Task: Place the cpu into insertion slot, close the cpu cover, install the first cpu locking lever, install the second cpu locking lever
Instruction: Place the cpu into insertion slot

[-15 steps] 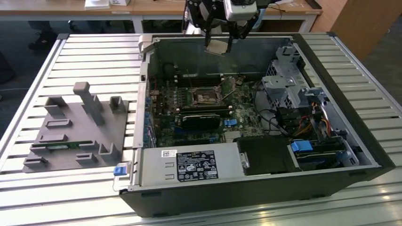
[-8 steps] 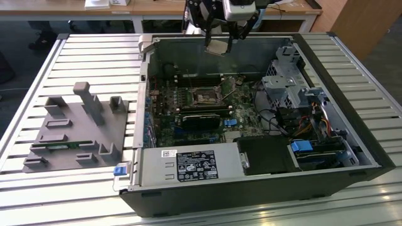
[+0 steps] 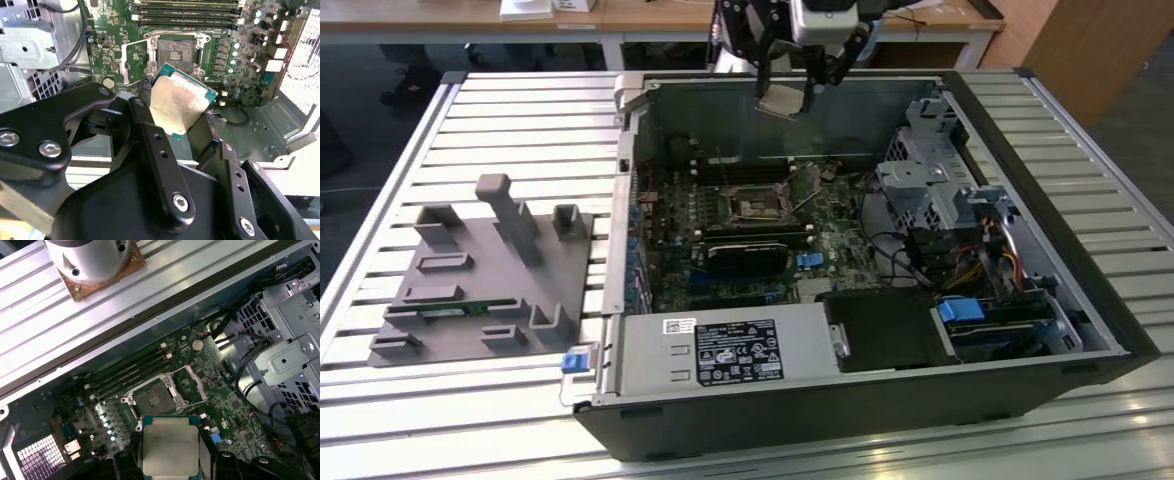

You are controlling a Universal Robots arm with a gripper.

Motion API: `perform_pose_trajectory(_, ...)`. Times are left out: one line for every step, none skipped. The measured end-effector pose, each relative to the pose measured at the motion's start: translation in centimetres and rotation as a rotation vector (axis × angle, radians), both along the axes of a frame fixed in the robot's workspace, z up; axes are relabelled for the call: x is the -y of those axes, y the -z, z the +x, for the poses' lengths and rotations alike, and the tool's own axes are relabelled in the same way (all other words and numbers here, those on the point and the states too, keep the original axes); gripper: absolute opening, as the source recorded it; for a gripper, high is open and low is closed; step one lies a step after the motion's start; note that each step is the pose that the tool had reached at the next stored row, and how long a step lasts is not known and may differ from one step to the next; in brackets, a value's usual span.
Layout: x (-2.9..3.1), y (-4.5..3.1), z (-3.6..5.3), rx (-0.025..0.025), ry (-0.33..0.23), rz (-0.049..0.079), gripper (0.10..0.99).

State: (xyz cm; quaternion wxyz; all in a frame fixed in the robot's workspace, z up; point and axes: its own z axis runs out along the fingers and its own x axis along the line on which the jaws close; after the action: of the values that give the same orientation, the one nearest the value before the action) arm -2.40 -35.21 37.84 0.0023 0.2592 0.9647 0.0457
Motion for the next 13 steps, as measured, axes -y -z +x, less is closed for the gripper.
perform_pose_trajectory(0.00,0.02,0.00,0.0000,0.017,0.000,0.537)
perform_pose_trajectory(0.00,0.04,0.00,0.0000,0.035,0.000,0.537)
perform_pose_trajectory(0.00,0.06,0.00,0.0000,0.053,0.000,0.537)
perform_pose_trajectory(0.00,0.08,0.00,0.0000,0.072,0.000,0.537)
perform_pose_trajectory(0.00,0.11,0.00,0.0000,0.090,0.000,0.537)
perform_pose_trajectory(0.00,0.14,0.00,-0.0001,0.108,-0.001,0.537)
perform_pose_trajectory(0.00,0.17,0.00,-0.0001,0.125,-0.001,0.537)
perform_pose_trajectory(0.00,0.19,-0.04,-0.0001,0.138,-0.001,0.537)
perform_pose_trajectory(-0.01,0.21,-0.12,-0.0001,0.147,-0.001,0.537)
perform_pose_trajectory(-0.02,0.24,-0.24,-0.0001,0.155,-0.001,0.537)
perform_pose_trajectory(-0.04,0.27,-0.37,-0.0001,0.160,-0.001,0.537)
perform_pose_trajectory(-0.05,0.31,-0.51,-0.0001,0.166,-0.001,0.537)
perform_pose_trajectory(-0.07,0.37,-0.66,-0.0001,0.171,-0.001,0.537)
